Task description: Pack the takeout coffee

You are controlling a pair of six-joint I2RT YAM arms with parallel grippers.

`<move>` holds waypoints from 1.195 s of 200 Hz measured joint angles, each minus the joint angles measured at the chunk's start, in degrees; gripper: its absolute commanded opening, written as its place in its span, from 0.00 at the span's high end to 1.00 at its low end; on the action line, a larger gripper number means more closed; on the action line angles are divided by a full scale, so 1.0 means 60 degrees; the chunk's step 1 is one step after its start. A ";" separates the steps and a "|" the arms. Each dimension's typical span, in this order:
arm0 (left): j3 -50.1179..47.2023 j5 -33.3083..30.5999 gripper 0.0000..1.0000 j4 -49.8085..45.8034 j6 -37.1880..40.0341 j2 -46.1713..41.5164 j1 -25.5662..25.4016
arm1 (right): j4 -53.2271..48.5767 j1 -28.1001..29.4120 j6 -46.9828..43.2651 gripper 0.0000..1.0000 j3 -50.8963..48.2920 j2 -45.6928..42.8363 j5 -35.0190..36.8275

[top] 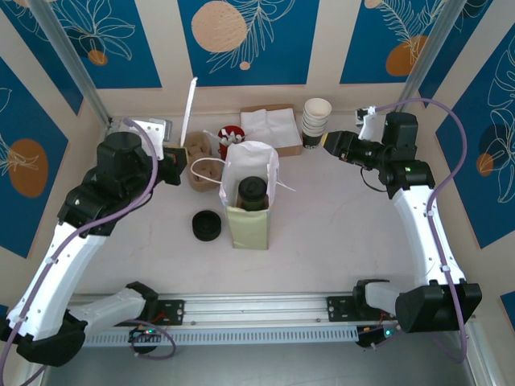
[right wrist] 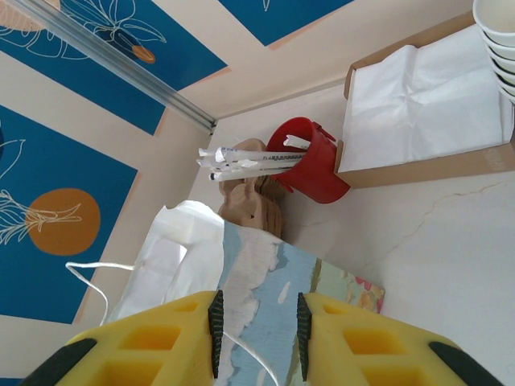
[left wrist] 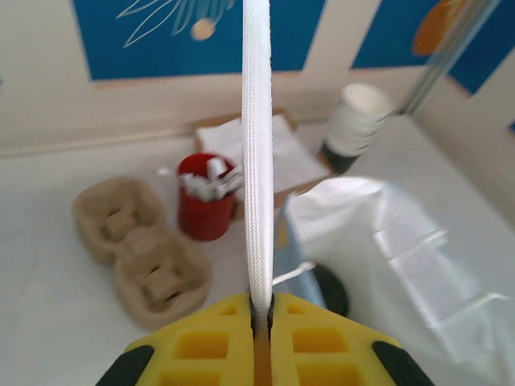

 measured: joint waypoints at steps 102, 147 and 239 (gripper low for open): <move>-0.1960 0.0178 0.91 0.3712 -0.0878 0.1803 -0.2390 | 0.0335 0.0302 0.0182 0.67 -0.0055 0.0000 -0.0047; -0.2623 -0.0015 0.91 0.4288 -0.0984 0.2390 -0.2404 | 0.0452 0.0346 0.0215 0.67 -0.0211 0.0000 -0.0073; -0.2725 -0.0324 0.84 0.4889 -0.0980 0.3628 -0.2412 | 0.0550 0.0346 0.0215 0.67 -0.0379 0.0000 -0.0073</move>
